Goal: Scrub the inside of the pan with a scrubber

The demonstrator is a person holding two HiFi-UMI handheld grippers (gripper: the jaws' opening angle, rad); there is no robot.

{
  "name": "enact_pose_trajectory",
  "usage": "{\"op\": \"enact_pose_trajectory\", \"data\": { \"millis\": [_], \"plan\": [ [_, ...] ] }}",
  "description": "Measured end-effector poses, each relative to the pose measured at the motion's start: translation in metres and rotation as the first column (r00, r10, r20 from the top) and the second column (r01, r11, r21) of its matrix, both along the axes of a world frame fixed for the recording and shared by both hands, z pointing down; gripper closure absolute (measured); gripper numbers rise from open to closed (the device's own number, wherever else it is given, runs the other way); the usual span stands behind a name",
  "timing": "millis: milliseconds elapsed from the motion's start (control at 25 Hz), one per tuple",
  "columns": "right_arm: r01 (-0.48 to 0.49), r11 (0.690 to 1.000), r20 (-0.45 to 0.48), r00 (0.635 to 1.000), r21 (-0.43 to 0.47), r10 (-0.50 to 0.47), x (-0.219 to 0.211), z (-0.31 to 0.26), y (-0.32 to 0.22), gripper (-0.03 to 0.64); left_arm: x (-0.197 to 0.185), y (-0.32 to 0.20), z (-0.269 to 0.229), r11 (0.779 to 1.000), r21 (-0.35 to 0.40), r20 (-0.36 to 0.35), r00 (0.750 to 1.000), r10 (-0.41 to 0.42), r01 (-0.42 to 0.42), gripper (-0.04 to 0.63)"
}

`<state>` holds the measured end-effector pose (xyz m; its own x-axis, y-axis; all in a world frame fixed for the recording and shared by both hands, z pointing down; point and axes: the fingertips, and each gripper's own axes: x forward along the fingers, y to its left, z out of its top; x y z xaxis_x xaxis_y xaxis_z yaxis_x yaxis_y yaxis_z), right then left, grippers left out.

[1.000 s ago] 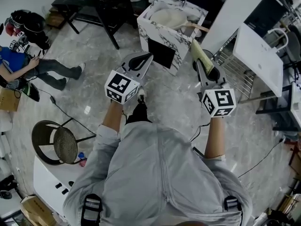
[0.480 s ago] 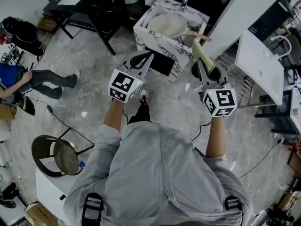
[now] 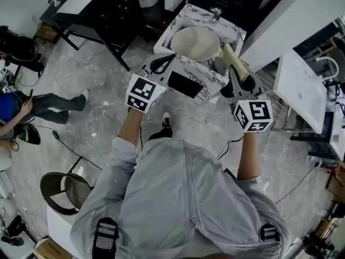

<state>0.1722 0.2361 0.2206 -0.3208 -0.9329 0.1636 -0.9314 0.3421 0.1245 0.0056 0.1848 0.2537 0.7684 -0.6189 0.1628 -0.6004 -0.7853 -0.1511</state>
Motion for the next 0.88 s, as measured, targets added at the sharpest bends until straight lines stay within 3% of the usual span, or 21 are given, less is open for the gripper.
{"op": "enact_pose_trajectory", "data": {
  "millis": [880],
  "plan": [
    [-0.063, 0.994, -0.019, 0.998, -0.093, 0.062, -0.033, 0.031, -0.166, 0.528, -0.029, -0.170, 0.031, 0.997, -0.075, 0.003, 1.000, 0.019, -0.019, 0.572]
  ]
}}
